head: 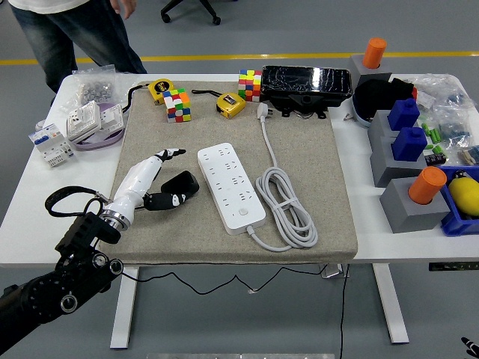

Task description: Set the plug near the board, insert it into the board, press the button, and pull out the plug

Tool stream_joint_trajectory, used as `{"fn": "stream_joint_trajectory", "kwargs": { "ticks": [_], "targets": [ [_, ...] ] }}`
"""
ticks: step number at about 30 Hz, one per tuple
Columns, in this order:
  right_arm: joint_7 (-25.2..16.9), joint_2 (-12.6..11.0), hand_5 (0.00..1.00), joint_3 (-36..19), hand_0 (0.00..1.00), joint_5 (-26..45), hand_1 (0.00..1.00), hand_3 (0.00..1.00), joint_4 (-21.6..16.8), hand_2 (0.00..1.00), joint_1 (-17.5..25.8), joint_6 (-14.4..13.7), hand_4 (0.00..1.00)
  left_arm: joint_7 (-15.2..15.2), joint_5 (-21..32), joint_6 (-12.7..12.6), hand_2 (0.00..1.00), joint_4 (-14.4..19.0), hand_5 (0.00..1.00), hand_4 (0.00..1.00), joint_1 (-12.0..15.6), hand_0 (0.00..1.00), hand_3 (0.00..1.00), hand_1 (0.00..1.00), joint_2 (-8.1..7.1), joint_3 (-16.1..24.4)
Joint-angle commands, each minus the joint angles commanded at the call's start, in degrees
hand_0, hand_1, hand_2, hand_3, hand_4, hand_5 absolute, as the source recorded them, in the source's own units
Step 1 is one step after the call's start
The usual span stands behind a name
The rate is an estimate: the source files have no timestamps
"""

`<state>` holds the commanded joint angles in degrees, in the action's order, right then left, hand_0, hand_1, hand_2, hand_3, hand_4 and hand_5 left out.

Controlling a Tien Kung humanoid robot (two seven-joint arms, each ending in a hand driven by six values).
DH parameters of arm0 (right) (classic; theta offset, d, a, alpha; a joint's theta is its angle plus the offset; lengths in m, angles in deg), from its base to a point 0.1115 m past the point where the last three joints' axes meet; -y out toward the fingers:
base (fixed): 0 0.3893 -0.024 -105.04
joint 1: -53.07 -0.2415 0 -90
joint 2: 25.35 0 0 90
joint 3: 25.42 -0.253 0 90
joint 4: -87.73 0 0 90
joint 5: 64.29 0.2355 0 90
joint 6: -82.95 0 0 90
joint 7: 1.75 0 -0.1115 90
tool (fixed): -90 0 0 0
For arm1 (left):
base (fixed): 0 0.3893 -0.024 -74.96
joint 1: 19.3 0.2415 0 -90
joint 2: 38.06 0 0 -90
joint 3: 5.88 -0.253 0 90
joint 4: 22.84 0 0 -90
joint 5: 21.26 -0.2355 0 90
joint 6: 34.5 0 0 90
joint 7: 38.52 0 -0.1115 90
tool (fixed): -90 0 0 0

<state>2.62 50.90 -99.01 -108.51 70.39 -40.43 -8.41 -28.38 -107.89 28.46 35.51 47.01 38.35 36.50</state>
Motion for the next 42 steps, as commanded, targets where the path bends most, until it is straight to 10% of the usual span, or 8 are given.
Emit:
{"fn": "stream_joint_trajectory", "kwargs": {
  "ticks": [3,4,9,10,42],
  "targets": [
    [-0.06,0.08,0.408,-0.02,0.529,0.03,0.625,0.545,0.21,0.607,-0.08,-0.06,0.881,6.02,7.32,-0.51,0.865,0.51,0.053,0.974,0.09,0.78,0.859,0.858,-0.14,1.23],
    [-0.1,0.15,0.408,0.02,0.529,0.04,0.624,0.545,0.25,0.608,-0.11,-0.08,0.881,7.9,9.3,-1.0,0.745,0.51,0.26,0.851,0.15,0.743,0.78,0.786,-0.09,1.83],
    [-0.16,0.34,0.408,0.05,0.529,0.04,0.624,0.545,0.13,0.608,-0.31,-0.08,0.881,14.9,20.82,-1.48,0.745,1.26,0.26,0.851,0.5,0.743,0.78,0.786,-0.11,5.07],
    [-0.15,0.34,0.408,0.05,0.529,0.05,0.625,0.545,0.14,0.608,-0.34,-0.08,0.881,15.31,22.94,-1.49,0.595,1.34,0.261,0.793,0.47,0.625,0.581,0.654,-0.18,5.6],
    [0.39,-0.73,0.408,1.94,0.532,0.32,0.628,0.546,0.48,0.609,-2.26,0.23,0.883,6.78,21.29,1.95,0.518,4.71,0.185,0.728,2.37,0.558,0.555,0.555,-4.01,17.25]
  ]
}}
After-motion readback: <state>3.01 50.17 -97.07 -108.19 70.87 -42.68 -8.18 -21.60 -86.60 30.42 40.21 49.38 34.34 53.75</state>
